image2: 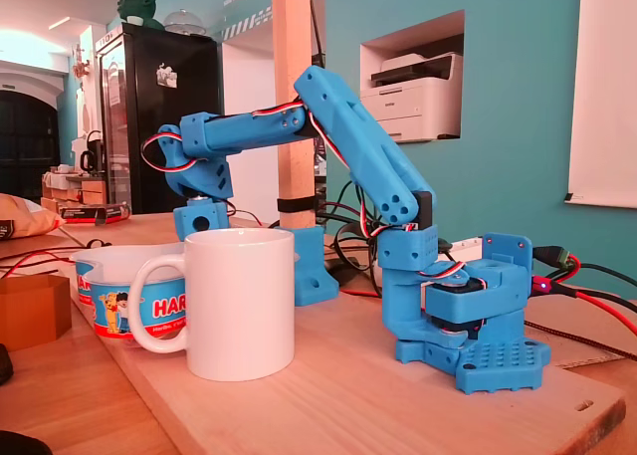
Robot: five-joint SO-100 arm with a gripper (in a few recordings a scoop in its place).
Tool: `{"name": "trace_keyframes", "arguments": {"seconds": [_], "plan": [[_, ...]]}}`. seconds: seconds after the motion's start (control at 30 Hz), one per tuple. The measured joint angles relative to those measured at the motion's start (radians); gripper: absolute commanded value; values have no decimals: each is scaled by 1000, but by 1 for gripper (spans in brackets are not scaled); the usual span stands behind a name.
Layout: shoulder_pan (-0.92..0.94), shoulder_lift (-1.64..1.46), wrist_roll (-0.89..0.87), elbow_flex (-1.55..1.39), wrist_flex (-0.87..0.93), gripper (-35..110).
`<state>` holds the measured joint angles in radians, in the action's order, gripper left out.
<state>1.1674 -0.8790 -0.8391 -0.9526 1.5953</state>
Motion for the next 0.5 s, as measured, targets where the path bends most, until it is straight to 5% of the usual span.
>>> {"name": "trace_keyframes", "arguments": {"seconds": [0.5], "plan": [[6, -9, 51, -17, 0, 28]]}}
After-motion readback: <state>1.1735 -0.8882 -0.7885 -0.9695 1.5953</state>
